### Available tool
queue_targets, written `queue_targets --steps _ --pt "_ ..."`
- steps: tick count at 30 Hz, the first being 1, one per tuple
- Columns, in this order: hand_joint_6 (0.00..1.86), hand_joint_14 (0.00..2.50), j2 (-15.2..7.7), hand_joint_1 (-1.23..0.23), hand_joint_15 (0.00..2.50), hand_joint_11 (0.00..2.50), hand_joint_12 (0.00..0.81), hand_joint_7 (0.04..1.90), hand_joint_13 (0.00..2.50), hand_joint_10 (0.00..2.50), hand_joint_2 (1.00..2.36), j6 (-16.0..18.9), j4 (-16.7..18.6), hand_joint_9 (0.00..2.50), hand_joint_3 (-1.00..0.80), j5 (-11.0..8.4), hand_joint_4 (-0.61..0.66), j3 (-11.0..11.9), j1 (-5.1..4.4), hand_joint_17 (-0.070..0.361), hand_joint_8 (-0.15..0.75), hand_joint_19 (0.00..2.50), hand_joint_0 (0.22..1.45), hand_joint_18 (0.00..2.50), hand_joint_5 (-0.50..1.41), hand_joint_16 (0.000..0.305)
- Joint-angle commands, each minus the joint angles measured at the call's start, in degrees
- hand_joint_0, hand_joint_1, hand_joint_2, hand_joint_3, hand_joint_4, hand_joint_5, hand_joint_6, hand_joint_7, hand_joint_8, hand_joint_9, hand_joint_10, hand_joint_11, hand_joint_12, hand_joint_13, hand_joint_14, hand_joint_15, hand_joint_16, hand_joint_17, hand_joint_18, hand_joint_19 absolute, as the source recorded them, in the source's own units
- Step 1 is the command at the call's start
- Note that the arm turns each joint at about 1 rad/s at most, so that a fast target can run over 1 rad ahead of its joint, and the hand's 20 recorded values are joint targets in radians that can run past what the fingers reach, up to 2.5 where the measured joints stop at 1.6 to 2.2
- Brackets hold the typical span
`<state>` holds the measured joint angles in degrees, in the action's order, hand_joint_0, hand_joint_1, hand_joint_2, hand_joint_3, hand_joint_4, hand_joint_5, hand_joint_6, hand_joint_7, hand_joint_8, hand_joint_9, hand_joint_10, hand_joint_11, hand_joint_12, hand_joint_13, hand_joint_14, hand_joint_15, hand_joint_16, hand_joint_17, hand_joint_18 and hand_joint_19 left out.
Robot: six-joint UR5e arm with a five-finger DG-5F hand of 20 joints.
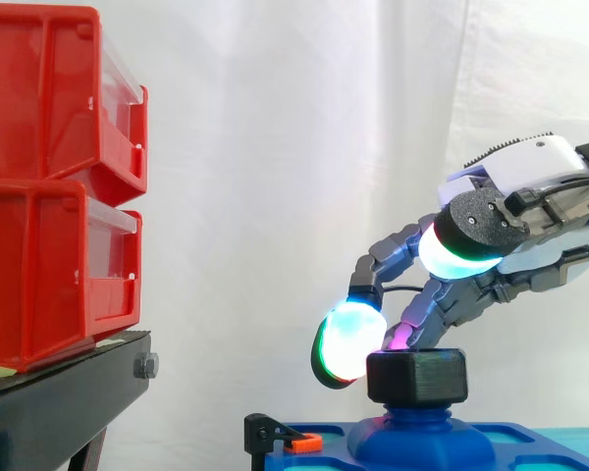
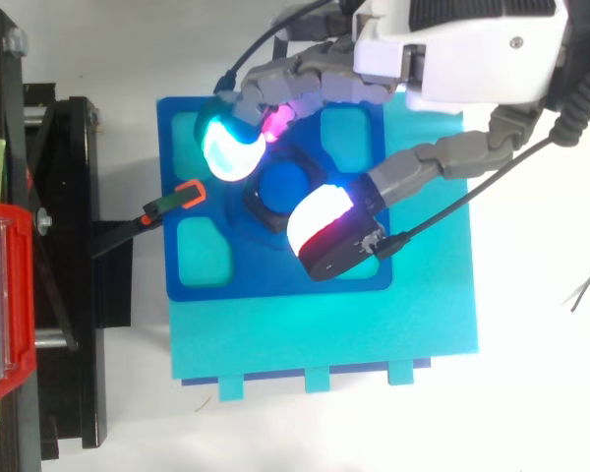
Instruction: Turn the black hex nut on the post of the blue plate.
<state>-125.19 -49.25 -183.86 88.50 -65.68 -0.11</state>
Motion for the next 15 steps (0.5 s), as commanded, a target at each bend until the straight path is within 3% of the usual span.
queue_targets --steps 1,11,14,15 --pt "0.5 0.0 0.12 -0.4 0.08 0.3 0.367 0.94 0.4 0.01 1.0 -1.55 -1.42 0.66 -0.5 0.97 0.24 0.03 0.99 0.123 0.265 0.07 0.5 0.19 -0.14 0.055" --pt "0.5 0.0 2.06 -0.4 0.09 0.29 0.366 0.94 0.42 0.01 1.0 -5.15 -4.32 0.66 -0.5 2.46 0.25 0.2 3.18 0.124 0.264 0.07 0.5 0.21 -0.14 0.055" --pt "0.5 0.0 2.41 -0.4 0.09 0.29 0.367 0.94 0.42 0.01 1.0 -5.77 -5.28 0.66 -0.5 2.46 0.24 1.61 3.53 0.124 0.263 0.08 0.5 0.21 -0.14 0.055" --pt "0.5 0.0 2.32 -0.4 0.09 0.28 0.366 0.95 0.42 0.01 1.0 -6.03 -6.25 0.65 -0.5 2.46 0.24 3.02 3.71 0.124 0.263 0.08 0.5 0.21 -0.14 0.055"
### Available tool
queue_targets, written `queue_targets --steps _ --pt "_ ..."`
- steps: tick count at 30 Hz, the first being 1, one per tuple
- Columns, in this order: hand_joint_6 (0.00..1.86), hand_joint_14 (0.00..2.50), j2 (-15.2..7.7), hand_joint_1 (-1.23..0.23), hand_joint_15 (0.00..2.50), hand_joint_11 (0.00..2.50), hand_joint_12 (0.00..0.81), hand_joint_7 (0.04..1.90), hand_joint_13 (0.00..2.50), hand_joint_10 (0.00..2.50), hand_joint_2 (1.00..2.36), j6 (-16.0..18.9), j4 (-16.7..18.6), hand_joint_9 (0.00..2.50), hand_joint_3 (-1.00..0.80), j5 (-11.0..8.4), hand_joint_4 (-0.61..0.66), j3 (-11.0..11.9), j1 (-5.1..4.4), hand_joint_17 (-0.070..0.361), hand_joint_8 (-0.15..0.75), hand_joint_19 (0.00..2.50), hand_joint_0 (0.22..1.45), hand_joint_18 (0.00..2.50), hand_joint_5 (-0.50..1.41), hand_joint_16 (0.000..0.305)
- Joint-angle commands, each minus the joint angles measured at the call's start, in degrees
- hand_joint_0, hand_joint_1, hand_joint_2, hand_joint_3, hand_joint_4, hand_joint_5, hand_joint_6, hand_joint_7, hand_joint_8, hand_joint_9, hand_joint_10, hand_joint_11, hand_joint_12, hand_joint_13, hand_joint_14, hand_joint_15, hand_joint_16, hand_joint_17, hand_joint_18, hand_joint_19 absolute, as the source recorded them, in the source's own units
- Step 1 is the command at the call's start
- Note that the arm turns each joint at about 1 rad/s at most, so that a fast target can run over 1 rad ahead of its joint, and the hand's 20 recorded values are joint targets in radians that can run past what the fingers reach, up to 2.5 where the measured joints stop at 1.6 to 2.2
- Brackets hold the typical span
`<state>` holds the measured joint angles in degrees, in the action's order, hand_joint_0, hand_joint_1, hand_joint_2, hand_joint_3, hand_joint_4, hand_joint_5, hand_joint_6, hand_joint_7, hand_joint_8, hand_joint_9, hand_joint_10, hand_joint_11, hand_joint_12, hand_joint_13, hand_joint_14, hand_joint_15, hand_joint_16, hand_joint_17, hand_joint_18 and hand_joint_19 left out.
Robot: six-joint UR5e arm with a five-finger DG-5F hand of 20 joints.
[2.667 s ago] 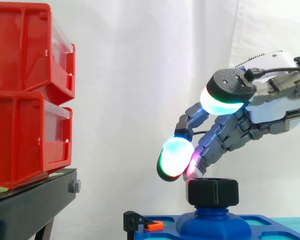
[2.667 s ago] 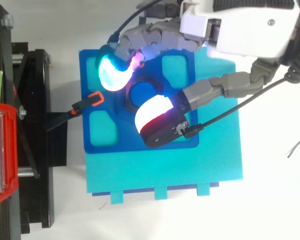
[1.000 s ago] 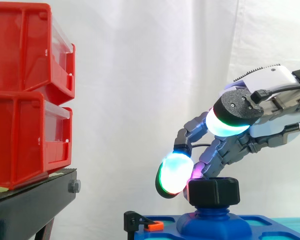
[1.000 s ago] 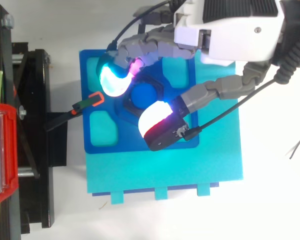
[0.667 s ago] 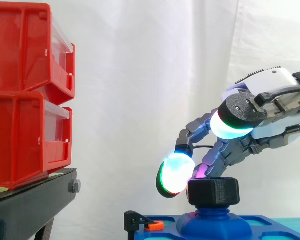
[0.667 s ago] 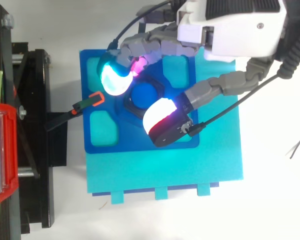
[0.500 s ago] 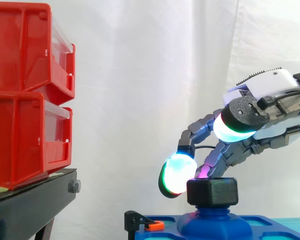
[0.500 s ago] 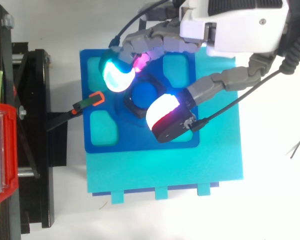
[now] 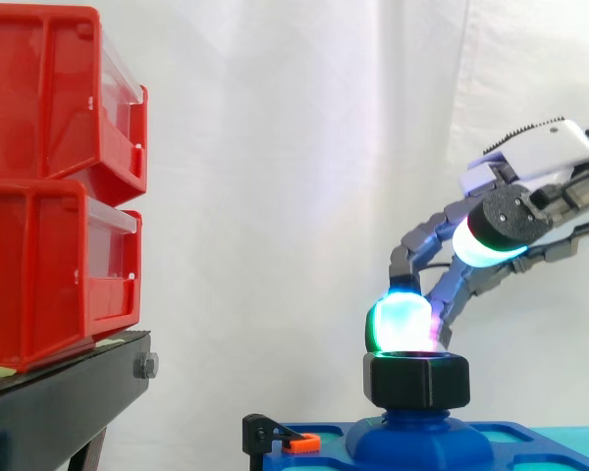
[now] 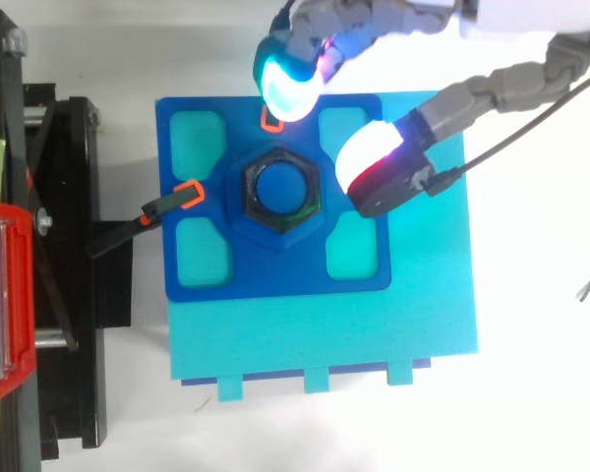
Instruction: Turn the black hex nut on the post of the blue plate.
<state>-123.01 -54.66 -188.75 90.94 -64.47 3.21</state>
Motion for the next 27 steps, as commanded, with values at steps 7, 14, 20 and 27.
queue_targets --steps 7,14,20,27 --pt "0.5 0.0 0.14 -0.4 0.1 0.29 0.366 0.93 0.43 0.01 1.0 -0.8 -1.71 0.65 -0.5 0.03 0.24 3.47 0.13 0.125 0.264 0.08 0.5 0.22 -0.15 0.055" --pt "0.5 0.0 -1.26 -0.4 0.1 0.3 0.366 0.92 0.44 0.01 1.0 -0.27 2.16 0.65 -0.5 0.03 0.24 3.47 -0.58 0.124 0.263 0.08 0.5 0.23 -0.15 0.055" --pt "0.5 0.01 -2.67 -0.4 0.1 0.29 0.365 0.92 0.44 0.01 1.0 1.84 3.56 0.65 -0.5 -0.23 0.24 3.47 -1.98 0.125 0.263 0.08 0.5 0.23 -0.15 0.055" --pt "0.5 0.0 -2.93 -0.4 0.1 0.29 0.363 0.92 0.44 0.01 1.0 2.72 5.15 0.65 -0.5 -0.76 0.24 3.47 -4.09 0.124 0.262 0.08 0.5 0.23 -0.15 0.055"
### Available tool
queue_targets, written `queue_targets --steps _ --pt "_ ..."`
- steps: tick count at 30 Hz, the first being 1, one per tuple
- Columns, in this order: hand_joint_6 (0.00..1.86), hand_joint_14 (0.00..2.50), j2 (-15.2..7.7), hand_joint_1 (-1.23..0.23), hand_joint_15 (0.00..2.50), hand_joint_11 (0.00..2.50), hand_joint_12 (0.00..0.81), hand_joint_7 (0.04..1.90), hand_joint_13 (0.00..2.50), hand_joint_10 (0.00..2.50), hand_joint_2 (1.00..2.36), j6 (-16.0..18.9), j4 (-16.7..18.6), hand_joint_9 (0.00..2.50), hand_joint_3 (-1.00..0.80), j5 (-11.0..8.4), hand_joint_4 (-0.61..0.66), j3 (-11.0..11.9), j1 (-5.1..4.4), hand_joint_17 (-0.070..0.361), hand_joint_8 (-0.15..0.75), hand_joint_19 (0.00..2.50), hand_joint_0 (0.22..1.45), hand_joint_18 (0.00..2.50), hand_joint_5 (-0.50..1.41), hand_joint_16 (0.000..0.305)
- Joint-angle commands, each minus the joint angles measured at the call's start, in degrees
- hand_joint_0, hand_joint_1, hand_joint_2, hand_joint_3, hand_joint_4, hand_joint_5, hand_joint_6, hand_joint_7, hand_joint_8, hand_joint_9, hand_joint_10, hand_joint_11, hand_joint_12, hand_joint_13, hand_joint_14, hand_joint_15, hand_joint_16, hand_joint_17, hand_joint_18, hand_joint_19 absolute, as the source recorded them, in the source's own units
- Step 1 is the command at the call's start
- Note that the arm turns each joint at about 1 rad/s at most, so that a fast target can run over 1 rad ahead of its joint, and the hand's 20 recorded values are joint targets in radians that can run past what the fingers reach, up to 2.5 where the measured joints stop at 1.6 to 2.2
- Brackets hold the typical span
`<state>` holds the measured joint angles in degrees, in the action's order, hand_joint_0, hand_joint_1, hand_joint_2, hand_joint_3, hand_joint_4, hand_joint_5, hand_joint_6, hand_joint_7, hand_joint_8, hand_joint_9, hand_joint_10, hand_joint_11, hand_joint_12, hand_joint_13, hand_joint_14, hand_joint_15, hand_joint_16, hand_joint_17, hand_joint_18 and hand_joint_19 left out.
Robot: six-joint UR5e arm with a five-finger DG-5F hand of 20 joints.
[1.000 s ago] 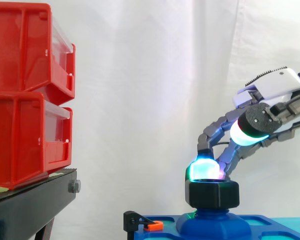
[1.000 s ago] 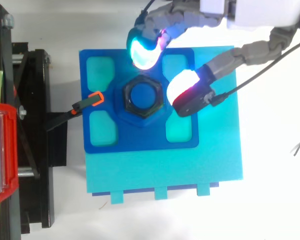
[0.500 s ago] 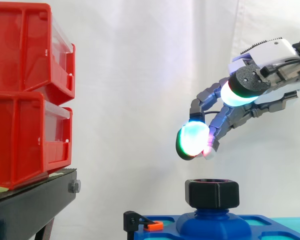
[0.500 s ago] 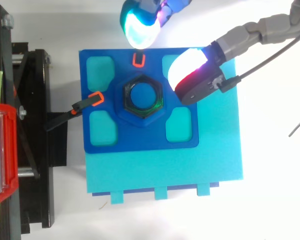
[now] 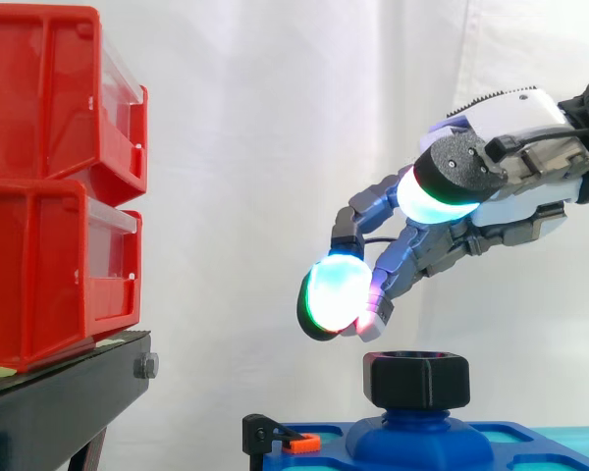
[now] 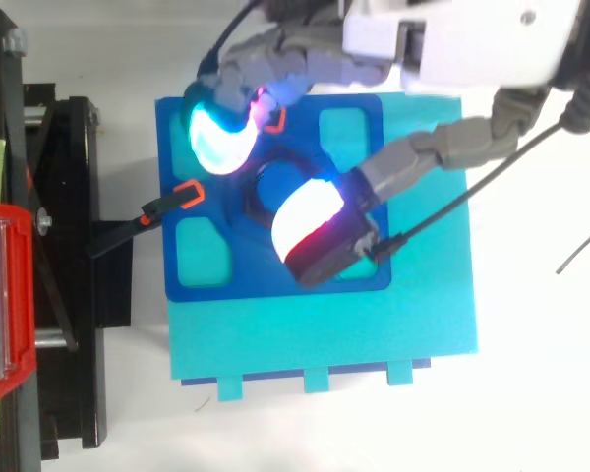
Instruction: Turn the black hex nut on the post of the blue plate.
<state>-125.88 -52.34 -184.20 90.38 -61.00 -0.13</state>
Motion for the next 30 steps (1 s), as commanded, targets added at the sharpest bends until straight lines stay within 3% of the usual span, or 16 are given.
queue_targets --steps 1,5,13,22,30 --pt "0.5 0.0 -0.24 -0.4 0.1 0.29 0.363 0.91 0.44 0.01 1.0 0.74 0.77 0.65 -0.5 -0.38 0.24 0.01 -1.01 0.124 0.262 0.08 0.5 0.23 -0.15 0.055" --pt "0.5 0.0 -1.82 -0.4 0.1 0.29 0.362 0.91 0.44 0.01 1.0 2.76 1.65 0.65 -0.5 -0.29 0.24 0.27 -1.98 0.124 0.261 0.09 0.5 0.23 -0.15 0.055" --pt "0.5 0.0 -1.82 -0.4 0.1 0.29 0.362 0.91 0.44 0.01 1.0 3.12 2.18 0.65 -0.5 -0.56 0.24 0.54 -2.86 0.124 0.26 0.09 0.5 0.24 -0.15 0.055" --pt "0.5 0.0 -1.82 -0.4 0.1 0.3 0.362 0.91 0.44 0.01 1.0 2.59 0.69 0.66 -0.5 -0.21 0.24 0.54 -2.6 0.124 0.261 0.08 0.5 0.24 -0.15 0.055" --pt "0.5 0.0 -1.73 -0.4 0.1 0.29 0.362 0.91 0.44 0.01 1.0 -0.84 -1.07 0.66 -0.5 1.03 0.24 0.54 -1.37 0.124 0.262 0.09 0.5 0.24 -0.15 0.055"
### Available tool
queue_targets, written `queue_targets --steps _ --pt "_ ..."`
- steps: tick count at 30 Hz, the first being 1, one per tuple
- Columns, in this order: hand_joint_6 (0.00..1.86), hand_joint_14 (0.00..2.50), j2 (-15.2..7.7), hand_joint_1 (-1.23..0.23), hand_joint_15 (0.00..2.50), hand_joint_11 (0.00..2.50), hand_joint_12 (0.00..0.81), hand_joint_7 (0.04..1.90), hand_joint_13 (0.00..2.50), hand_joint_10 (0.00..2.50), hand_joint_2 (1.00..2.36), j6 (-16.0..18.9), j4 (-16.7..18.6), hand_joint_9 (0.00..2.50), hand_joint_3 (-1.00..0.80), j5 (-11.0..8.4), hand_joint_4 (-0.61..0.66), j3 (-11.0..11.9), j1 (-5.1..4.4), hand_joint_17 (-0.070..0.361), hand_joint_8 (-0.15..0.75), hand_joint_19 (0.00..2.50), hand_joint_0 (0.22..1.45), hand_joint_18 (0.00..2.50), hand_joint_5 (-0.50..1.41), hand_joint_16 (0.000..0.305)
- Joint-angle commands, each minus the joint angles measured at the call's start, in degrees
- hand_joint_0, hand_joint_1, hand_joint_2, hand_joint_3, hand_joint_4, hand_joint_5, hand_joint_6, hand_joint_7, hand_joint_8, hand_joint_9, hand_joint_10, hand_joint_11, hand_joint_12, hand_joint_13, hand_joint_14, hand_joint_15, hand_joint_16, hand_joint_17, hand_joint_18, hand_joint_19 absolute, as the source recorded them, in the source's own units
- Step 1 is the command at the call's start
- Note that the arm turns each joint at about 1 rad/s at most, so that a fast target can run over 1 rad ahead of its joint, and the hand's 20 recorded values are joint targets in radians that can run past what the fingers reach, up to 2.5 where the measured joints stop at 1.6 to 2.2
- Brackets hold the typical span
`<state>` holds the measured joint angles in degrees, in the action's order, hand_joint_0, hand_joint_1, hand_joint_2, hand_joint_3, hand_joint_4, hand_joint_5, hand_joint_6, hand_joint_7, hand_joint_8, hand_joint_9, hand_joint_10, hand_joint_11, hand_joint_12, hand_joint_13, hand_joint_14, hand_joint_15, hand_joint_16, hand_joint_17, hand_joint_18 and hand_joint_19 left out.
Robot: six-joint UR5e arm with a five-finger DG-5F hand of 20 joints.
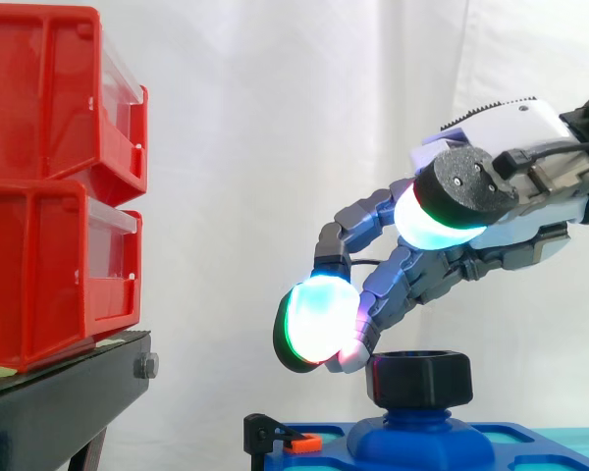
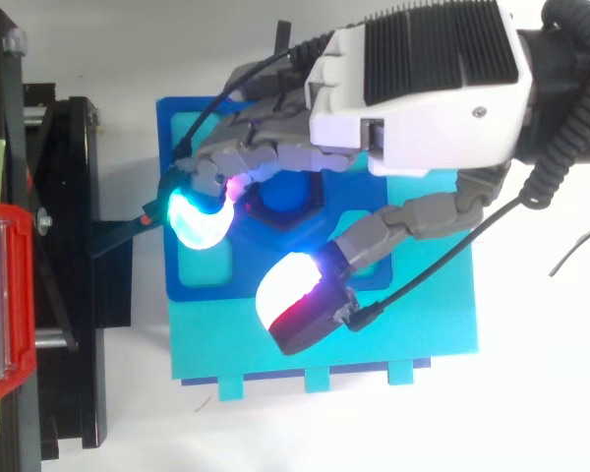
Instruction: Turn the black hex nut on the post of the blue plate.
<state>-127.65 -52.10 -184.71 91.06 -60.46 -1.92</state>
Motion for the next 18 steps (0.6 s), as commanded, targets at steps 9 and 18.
queue_targets --steps 9,18 --pt "0.5 0.0 -0.06 -0.4 0.1 0.3 0.363 0.91 0.46 0.01 1.0 -2.39 -1.62 0.66 -0.5 1.85 0.24 -0.01 1.74 0.124 0.263 0.09 0.5 0.25 -0.15 0.055" --pt "0.5 0.0 0.03 -0.4 0.11 0.29 0.362 0.91 0.46 0.01 1.0 -4.15 -3.11 0.67 -0.5 3.6 0.24 0.78 3.41 0.124 0.264 0.1 0.5 0.25 -0.15 0.055"
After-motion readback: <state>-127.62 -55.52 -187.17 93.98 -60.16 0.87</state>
